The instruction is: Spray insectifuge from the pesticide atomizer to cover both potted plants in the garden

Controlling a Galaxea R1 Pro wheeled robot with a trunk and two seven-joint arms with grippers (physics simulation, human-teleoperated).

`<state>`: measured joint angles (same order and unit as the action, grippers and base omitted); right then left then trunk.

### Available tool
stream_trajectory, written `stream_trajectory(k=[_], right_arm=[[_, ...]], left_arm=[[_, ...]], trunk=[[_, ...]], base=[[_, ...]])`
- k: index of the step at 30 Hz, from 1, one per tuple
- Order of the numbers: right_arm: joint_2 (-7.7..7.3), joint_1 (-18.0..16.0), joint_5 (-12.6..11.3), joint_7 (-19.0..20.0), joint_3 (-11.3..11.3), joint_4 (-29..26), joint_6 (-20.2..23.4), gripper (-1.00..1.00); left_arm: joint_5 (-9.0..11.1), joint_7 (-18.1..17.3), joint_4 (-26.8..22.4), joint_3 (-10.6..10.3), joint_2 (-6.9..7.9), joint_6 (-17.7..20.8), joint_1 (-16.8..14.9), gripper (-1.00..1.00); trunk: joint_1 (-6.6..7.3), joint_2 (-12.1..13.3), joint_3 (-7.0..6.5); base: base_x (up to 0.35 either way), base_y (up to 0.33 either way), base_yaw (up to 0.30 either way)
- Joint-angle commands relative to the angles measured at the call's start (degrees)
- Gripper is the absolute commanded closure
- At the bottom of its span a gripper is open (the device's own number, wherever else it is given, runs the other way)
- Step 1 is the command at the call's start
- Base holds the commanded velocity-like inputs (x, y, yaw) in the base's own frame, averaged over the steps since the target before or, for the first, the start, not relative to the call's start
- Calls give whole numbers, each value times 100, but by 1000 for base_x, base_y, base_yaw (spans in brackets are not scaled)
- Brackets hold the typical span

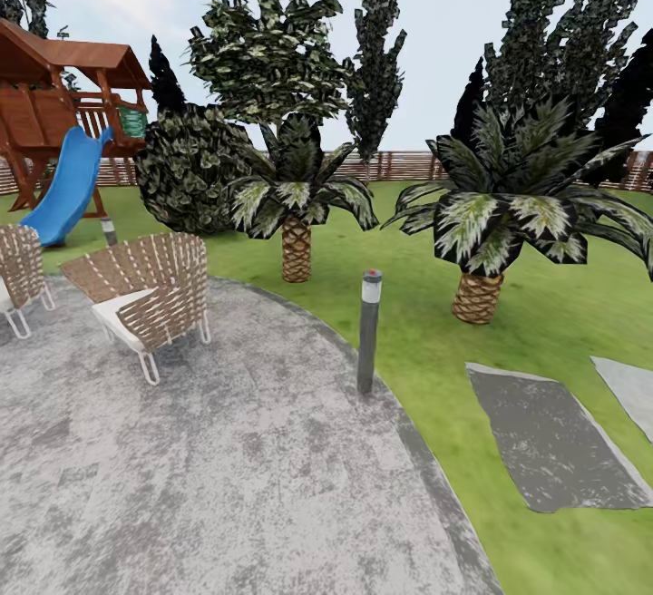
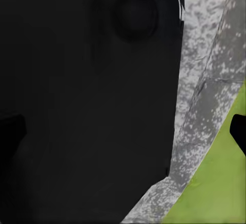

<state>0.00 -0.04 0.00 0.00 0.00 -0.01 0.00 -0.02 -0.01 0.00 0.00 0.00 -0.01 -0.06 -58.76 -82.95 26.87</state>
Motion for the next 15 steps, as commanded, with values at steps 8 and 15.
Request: stream_trajectory(k=[8,15], right_arm=[[108,-146,16,-11,45,-171,6,-100],[112,-242,-2,-24,12,-305,-11,-100]], left_arm=[[-17,10,-173,-30,-11,-131,34,-100],[-17,24,-250,-22,-3,-356,18,-100]], trunk=[[3,-12,6],[3,-12,6]], base=[[0,0,0],[0,0,0]])
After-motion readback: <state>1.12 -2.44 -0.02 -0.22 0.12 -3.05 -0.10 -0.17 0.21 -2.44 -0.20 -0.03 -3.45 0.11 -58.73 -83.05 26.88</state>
